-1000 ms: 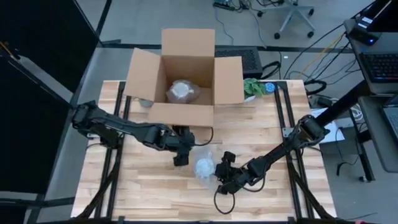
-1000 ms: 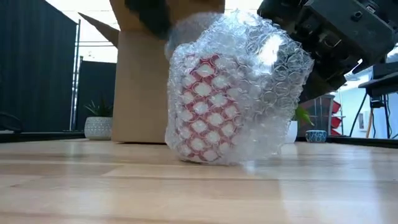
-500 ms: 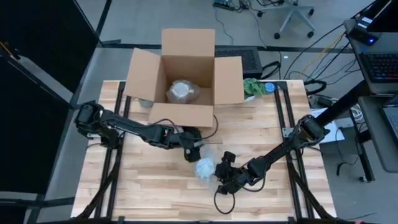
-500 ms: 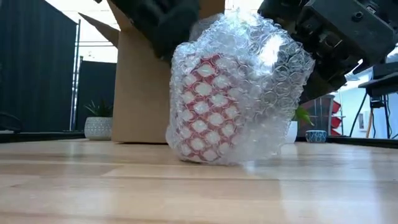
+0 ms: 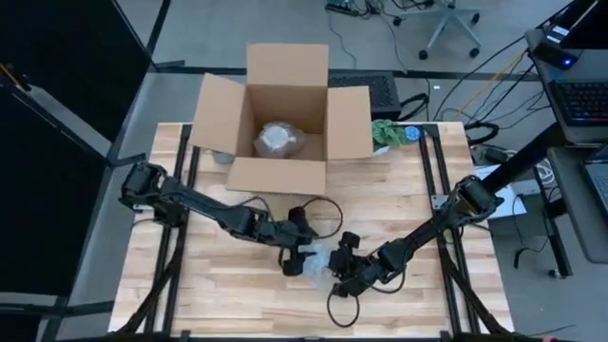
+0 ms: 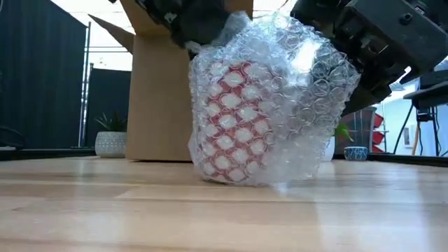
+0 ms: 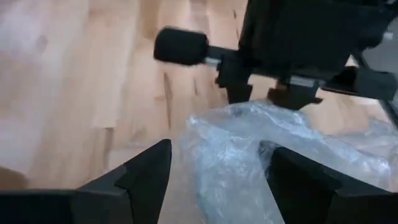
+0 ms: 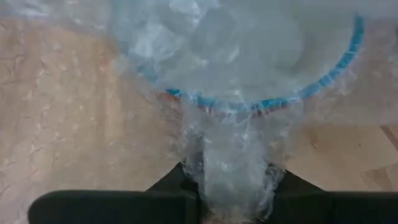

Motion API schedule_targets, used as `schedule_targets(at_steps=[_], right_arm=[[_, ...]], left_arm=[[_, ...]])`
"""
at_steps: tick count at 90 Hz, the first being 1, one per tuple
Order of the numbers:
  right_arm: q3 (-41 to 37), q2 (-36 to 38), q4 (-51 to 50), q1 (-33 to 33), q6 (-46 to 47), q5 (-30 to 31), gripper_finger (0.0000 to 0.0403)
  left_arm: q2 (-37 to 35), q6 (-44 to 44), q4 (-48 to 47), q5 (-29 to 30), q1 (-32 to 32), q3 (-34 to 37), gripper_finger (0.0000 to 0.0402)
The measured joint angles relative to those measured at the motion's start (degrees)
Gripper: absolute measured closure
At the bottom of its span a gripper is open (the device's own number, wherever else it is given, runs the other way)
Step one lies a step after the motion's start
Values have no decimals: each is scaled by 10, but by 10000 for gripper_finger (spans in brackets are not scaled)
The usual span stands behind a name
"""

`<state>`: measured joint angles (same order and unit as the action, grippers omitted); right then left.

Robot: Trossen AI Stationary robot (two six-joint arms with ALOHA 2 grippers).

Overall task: Wrap mug
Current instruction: Wrap the red mug with bubble wrap

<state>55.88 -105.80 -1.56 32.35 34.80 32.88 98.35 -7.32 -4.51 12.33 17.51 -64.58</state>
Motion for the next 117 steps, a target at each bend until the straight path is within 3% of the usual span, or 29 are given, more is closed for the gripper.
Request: schedule_targets(at_steps=[8,18,35,65,84,103,117], right_arm=[[0,0,0,0,0,0,357],[0,0,0,-2,0,0,357],[0,0,0,-4,0,-2,357],[0,0,0,-4,-1,-2,357],[0,0,0,-4,-1,-2,357],[0,0,0,-4,-1,-2,357],[1,0,2,-4,-4,-1,357]], left_arm=[[0,6,-61,46,11,-23,164],[11,3,-124,55,8,-64,164],[29,24,-151,-58,1,-113,164],[28,17,-225,-36,-2,-175,161],[29,1,-251,-5,-15,-184,100],[81,2,-252,-45,-14,-185,14],[131,-3,-253,-42,-13,-187,11]])
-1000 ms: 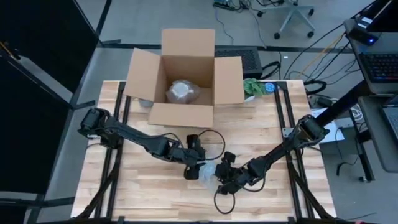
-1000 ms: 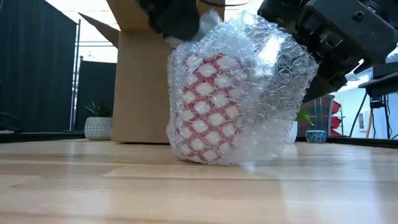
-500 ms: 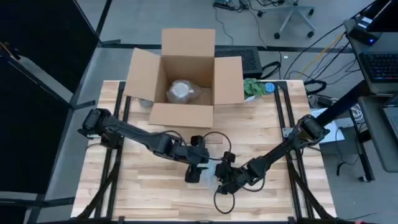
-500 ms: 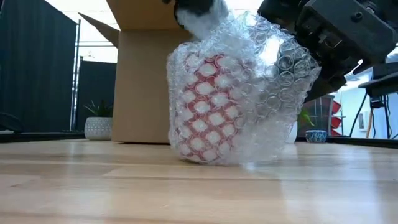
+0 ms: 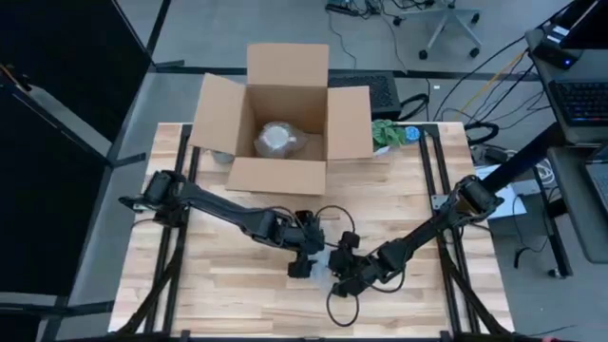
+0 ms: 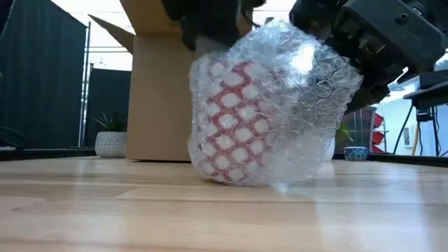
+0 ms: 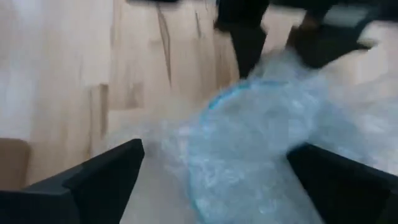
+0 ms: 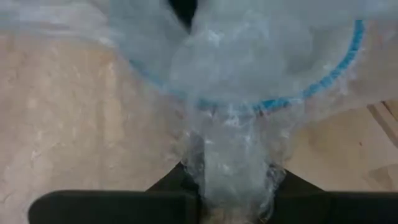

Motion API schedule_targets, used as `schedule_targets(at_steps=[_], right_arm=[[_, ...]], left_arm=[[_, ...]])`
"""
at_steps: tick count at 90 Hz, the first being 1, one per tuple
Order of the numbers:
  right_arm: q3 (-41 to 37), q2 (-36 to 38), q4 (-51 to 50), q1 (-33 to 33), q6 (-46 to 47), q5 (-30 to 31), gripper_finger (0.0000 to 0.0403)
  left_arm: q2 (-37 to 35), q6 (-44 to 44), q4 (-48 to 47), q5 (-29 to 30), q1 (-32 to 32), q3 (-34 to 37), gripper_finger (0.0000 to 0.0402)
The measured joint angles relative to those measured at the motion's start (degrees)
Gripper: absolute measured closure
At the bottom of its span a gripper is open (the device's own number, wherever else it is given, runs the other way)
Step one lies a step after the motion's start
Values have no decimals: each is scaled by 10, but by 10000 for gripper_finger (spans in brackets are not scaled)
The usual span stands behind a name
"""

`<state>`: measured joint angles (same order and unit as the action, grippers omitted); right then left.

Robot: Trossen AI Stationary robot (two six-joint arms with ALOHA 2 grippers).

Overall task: Wrap mug
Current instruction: Wrap the red mug with bubble wrap

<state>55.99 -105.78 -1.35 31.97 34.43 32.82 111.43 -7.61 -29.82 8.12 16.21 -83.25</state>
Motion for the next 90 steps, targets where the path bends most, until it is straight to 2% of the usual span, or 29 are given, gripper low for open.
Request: schedule_targets(at_steps=[20,35,50,62,75,90], right_arm=[[0,0,2,0,1,2,357],[0,0,0,0,3,1,357],[-1,0,-3,0,5,0,357],[-1,0,-3,0,5,1,357],[-1,0,-4,1,6,0,357],[-1,1,-5,1,4,-1,357]], left_arm=[[40,-5,3,29,-5,-2,13],[38,-17,-13,-17,-19,-16,13],[40,-34,-14,-17,-36,-25,13],[68,-39,-10,-30,-55,-27,13],[98,-49,3,-90,-60,-28,14],[110,-55,14,-97,-58,-28,26]])
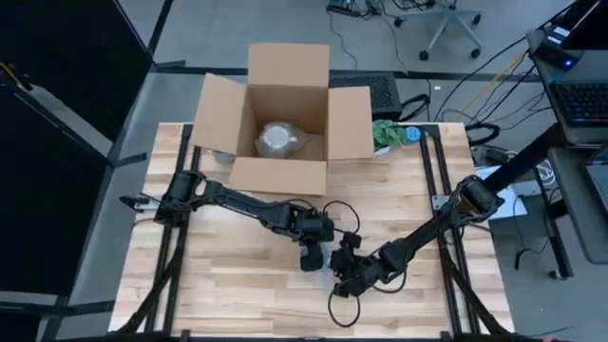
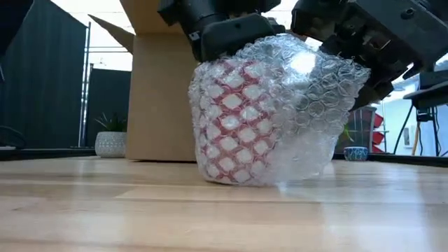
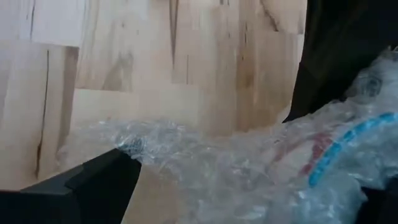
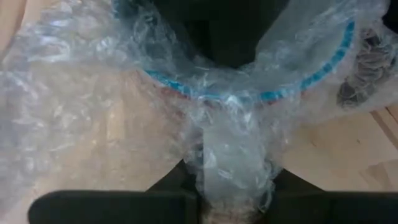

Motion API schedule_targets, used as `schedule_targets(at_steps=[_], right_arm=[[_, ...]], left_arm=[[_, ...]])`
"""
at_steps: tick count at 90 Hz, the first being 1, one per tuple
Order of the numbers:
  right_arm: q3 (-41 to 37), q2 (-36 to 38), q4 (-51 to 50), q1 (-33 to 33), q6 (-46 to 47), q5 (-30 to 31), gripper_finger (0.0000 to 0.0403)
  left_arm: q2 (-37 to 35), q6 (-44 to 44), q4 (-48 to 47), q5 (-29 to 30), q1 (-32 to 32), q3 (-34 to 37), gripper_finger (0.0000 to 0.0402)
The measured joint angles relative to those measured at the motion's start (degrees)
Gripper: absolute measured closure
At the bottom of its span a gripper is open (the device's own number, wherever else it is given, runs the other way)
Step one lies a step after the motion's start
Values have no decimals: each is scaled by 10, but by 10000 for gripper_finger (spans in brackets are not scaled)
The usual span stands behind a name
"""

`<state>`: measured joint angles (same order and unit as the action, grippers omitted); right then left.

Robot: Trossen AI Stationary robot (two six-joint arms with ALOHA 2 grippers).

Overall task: Wrap mug
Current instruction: Wrap the red mug with bubble wrap

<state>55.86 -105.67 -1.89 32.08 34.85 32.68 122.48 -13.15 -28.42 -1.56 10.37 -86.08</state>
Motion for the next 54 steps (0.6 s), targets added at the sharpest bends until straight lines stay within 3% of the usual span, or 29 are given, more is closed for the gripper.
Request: schedule_targets(at_steps=[13,33,54], right_arm=[[0,0,-1,0,-1,-1,357],[-1,0,-5,0,-4,-3,357],[-1,-1,-3,3,-1,-1,357]], left_arm=[[0,4,11,-2,1,1,103],[0,5,24,-18,4,1,317],[0,10,25,-26,2,1,320]])
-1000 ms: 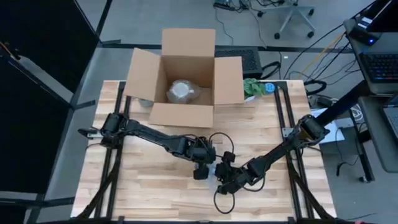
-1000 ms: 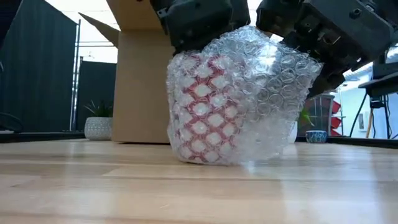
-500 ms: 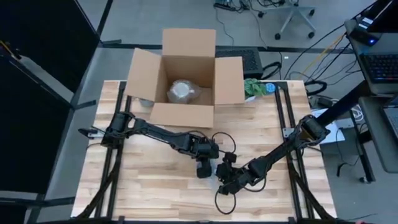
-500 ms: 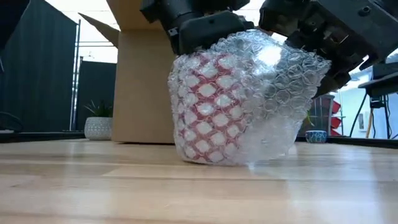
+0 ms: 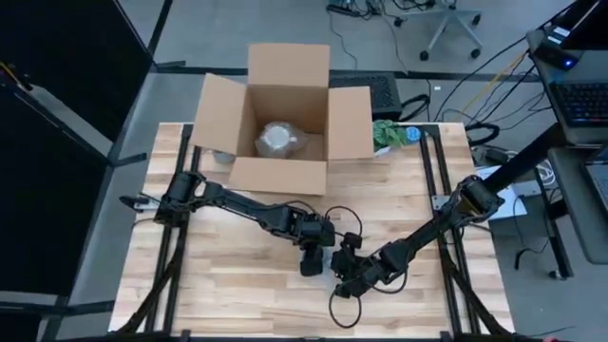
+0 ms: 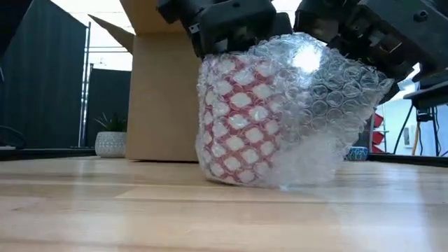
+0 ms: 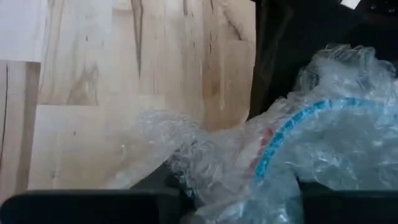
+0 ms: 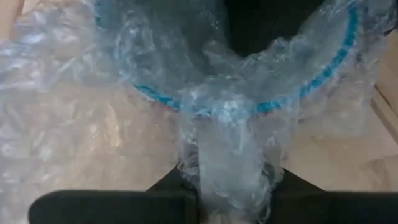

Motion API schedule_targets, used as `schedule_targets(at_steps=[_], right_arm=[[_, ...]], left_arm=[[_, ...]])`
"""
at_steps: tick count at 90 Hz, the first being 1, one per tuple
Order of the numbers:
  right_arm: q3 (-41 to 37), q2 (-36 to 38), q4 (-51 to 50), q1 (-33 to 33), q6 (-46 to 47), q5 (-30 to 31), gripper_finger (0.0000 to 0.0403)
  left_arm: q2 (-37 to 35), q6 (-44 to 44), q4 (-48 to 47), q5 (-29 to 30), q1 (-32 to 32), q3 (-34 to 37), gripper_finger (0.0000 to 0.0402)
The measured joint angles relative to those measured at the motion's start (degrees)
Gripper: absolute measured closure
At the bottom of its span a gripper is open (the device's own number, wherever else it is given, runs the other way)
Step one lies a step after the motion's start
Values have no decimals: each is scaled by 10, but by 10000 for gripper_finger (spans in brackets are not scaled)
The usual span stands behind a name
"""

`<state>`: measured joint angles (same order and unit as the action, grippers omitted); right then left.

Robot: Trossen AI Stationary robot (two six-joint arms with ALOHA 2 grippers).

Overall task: Wrap mug
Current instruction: Wrap the red mug with bubble wrap

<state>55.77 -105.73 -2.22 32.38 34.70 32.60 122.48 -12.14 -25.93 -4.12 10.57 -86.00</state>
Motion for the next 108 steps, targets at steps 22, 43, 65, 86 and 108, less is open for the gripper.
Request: schedule_targets(at_steps=[22,43,65,86,108], right_arm=[[0,-1,-1,3,4,2,357],[0,0,-1,5,6,-4,357],[1,-1,-1,4,6,-3,357],[2,-2,2,4,1,-2,357],[2,-2,2,2,-1,1,357]], left_arm=[[1,10,3,-34,-2,-8,308],[5,-3,-1,-33,0,-24,176],[-5,-6,-19,-37,-5,-26,119],[-46,7,-22,-20,9,-22,117],[-87,22,-22,-21,24,-24,116]])
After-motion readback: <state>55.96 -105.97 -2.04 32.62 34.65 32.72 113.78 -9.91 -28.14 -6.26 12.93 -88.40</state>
